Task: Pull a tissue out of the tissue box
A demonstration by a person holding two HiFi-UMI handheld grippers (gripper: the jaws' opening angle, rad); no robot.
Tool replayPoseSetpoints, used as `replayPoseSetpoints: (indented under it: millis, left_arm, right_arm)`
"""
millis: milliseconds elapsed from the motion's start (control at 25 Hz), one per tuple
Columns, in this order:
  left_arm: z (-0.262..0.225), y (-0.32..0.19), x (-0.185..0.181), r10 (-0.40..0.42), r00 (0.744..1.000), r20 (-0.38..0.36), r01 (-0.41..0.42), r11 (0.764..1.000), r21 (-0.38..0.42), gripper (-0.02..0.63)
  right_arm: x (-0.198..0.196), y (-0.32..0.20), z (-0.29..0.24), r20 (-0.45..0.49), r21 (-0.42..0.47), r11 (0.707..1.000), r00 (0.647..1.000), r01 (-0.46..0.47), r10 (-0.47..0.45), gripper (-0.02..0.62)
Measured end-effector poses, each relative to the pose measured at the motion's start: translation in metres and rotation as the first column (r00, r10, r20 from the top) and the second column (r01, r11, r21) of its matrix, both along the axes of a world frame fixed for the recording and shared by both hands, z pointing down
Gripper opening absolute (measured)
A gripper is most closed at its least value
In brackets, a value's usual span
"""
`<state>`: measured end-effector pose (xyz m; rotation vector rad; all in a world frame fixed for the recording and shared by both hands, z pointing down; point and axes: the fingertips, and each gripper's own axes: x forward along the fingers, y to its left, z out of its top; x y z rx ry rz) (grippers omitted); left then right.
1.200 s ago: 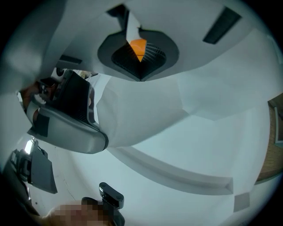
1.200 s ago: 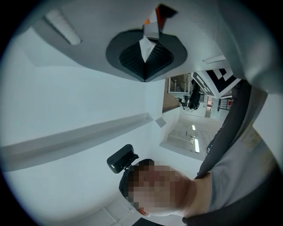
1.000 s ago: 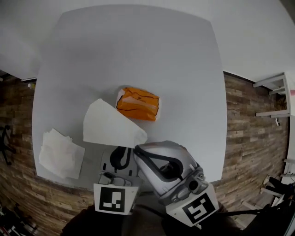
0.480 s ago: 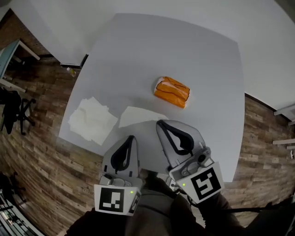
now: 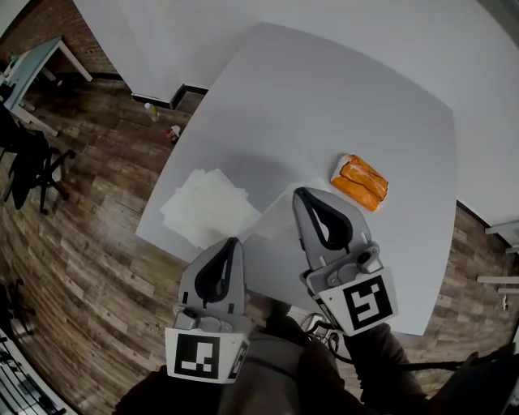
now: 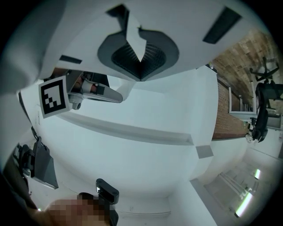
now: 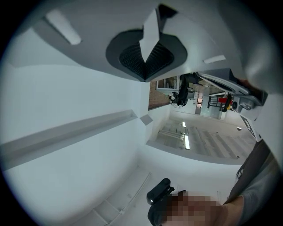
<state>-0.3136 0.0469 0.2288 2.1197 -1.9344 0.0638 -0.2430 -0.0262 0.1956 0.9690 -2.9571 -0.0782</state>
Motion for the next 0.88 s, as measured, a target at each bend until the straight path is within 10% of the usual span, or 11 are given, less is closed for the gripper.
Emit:
replayPoseSetpoints:
  millis: [440, 880]
  left_arm:
    - [0.020, -0.001, -0.116, -0.024, 0.999, -0.029, 0.023, 0.999, -0.049, 0.000]
    - [0.037, 0.012, -0.149, -0.058, 0.998, -0.028, 0.056, 0.996, -0.075, 0.000]
  right_arm:
    - [-0.121, -0.023, 0.005, -0.008, 0.042, 0.999, 1.000, -0.017, 0.017, 0.003]
    - [-0.143, 0.003, 0.074, -0.039, -0.039, 0.999, 0.999, -0.008, 0.007, 0.003]
